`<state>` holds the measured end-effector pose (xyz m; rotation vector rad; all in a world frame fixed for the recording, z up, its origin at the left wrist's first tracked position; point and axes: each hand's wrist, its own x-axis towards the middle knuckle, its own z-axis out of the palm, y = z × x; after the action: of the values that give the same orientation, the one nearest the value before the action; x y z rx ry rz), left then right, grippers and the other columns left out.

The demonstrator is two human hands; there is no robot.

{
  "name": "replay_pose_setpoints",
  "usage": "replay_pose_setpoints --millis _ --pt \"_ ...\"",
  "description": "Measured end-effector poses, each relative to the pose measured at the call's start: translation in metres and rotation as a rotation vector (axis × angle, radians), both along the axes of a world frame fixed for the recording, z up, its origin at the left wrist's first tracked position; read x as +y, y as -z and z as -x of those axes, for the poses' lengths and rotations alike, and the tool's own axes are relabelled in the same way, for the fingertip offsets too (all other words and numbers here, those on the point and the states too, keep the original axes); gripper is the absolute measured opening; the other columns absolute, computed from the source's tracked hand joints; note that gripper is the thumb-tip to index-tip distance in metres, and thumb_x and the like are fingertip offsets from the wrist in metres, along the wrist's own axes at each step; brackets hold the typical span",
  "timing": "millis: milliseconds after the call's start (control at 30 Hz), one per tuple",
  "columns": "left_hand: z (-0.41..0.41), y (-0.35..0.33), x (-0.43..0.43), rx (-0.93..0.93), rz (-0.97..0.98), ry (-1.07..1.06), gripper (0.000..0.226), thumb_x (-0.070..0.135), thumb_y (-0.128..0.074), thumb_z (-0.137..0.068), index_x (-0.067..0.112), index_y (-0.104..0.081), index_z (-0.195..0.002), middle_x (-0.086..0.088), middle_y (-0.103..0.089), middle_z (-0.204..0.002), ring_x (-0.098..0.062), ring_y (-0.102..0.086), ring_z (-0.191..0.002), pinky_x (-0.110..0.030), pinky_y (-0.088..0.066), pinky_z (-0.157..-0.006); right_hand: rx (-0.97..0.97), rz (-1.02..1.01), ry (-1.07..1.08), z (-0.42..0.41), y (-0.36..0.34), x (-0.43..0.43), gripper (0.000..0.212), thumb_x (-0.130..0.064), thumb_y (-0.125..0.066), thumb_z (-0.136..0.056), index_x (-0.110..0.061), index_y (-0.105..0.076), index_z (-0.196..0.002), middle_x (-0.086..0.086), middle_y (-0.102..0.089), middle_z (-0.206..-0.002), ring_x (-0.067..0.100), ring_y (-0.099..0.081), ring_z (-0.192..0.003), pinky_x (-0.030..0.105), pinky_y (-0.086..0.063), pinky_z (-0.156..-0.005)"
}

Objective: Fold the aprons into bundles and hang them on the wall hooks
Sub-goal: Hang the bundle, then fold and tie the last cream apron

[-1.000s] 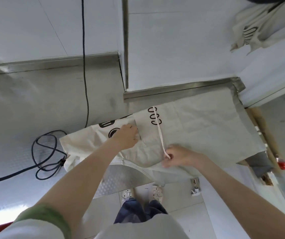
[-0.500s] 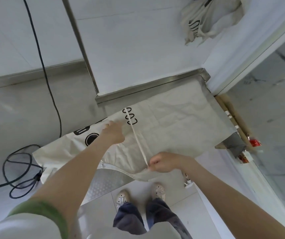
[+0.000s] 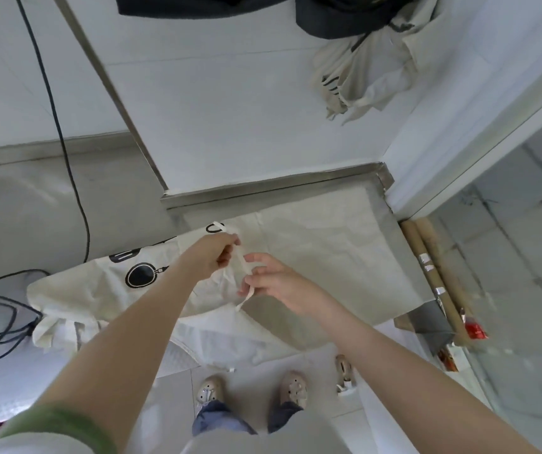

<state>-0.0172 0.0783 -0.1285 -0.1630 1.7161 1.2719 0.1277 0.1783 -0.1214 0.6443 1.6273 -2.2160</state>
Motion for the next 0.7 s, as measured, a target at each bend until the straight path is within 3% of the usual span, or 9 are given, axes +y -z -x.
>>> replay_pose_setpoints --millis 100,200,267,333,400,467,567,633,700 --pt "0.002 -0.004 0.0 0.141 0.112 -0.004 0.022 0.013 -0.051 -0.094 0.017 -0.054 -0.073 0.001 -0.048 -0.073 -0.01 -0.044 -0.059 -0.018 -0.034 -0.058 -0.128 -0.152 -0.156 -0.005 0.007 0.017 0.034 -0.006 -0.055 -0.094 -0.005 -0.047 -0.127 0.005 -0.064 -0.092 0.017 -0.061 -0.085 0.025 -0.047 -0.084" --pt "0.011 -0.007 -0.006 0.116 -0.115 -0.282 0.023 -0.003 -0.045 -0.094 0.014 -0.059 -0.099 -0.003 -0.059 -0.09 -0.013 -0.054 -0.069 -0.021 -0.044 -0.065 -0.218 -0.462 -0.367 -0.012 0.022 0.03 0.047 -0.018 -0.059 -0.093 -0.011 -0.044 -0.136 0.007 -0.058 -0.124 0.015 -0.055 -0.101 0.021 -0.042 -0.078" --pt "0.011 -0.014 -0.011 0.095 -0.256 -0.412 0.033 -0.001 -0.043 -0.097 0.021 -0.054 -0.12 -0.005 -0.065 -0.09 -0.013 -0.05 -0.056 -0.02 -0.043 -0.053 -0.258 -0.614 -0.466 -0.018 0.031 0.038 0.054 -0.018 -0.058 -0.092 -0.018 -0.036 -0.141 0.007 -0.056 -0.119 0.018 -0.056 -0.098 0.025 -0.042 -0.076" --pt "0.013 -0.016 -0.015 0.227 -0.211 -0.365 0.031 0.021 -0.044 -0.102 0.036 -0.048 -0.128 -0.002 -0.069 -0.087 -0.01 -0.034 -0.043 -0.017 -0.03 -0.038 -0.295 -0.674 -0.546 -0.019 0.04 0.044 0.056 -0.01 -0.052 -0.089 -0.023 -0.033 -0.14 0.006 -0.055 -0.104 0.019 -0.056 -0.084 0.028 -0.042 -0.072" --pt "0.017 -0.019 -0.017 0.426 -0.079 -0.277 0.033 0.032 -0.04 -0.103 0.039 -0.042 -0.135 0.007 -0.072 -0.084 -0.012 -0.034 -0.047 -0.016 -0.022 -0.035 -0.33 -0.739 -0.618 -0.012 0.042 0.048 0.056 -0.014 -0.05 -0.084 -0.028 -0.034 -0.136 0.006 -0.053 -0.116 0.021 -0.055 -0.096 0.031 -0.045 -0.084" --pt "0.023 -0.025 -0.018 0.563 -0.002 -0.29 0.04 0.031 -0.037 -0.102 0.044 -0.038 -0.139 0.014 -0.072 -0.093 -0.011 -0.037 -0.052 -0.018 -0.027 -0.036 -0.359 -0.861 -0.716 0.001 0.042 0.051 0.052 -0.025 -0.049 -0.079 -0.032 -0.039 -0.13 0.0 -0.051 -0.128 0.022 -0.052 -0.113 0.038 -0.041 -0.099" --pt "0.031 -0.039 -0.022 0.795 -0.027 -0.336 0.062 0.016 -0.04 -0.096 0.052 -0.024 -0.143 0.012 -0.06 -0.12 -0.019 -0.053 -0.069 -0.027 -0.05 -0.056 -0.405 -0.924 -0.911 0.02 0.03 0.052 0.055 -0.024 -0.057 -0.081 -0.022 -0.039 -0.132 0.004 -0.057 -0.123 0.024 -0.057 -0.106 0.039 -0.047 -0.094" --pt "0.035 -0.045 -0.025 0.884 -0.072 -0.391 0.075 0.006 -0.045 -0.09 0.046 -0.019 -0.147 0.012 -0.053 -0.117 -0.02 -0.059 -0.086 -0.03 -0.052 -0.075 -0.495 -0.75 -0.957 0.028 0.024 0.053 0.065 -0.02 -0.066 -0.083 -0.015 -0.028 -0.136 0.007 -0.061 -0.098 0.02 -0.062 -0.081 0.038 -0.054 -0.075" --pt "0.043 -0.045 -0.032 0.933 0.07 -0.369 0.065 0.008 -0.049 -0.089 0.027 -0.027 -0.147 0.004 -0.044 -0.131 -0.018 -0.056 -0.1 -0.029 -0.048 -0.083 -0.574 -0.661 -0.982 0.033 0.022 0.054 0.069 -0.025 -0.074 -0.081 -0.015 -0.029 -0.131 0.004 -0.059 -0.083 0.015 -0.058 -0.068 0.039 -0.054 -0.071"
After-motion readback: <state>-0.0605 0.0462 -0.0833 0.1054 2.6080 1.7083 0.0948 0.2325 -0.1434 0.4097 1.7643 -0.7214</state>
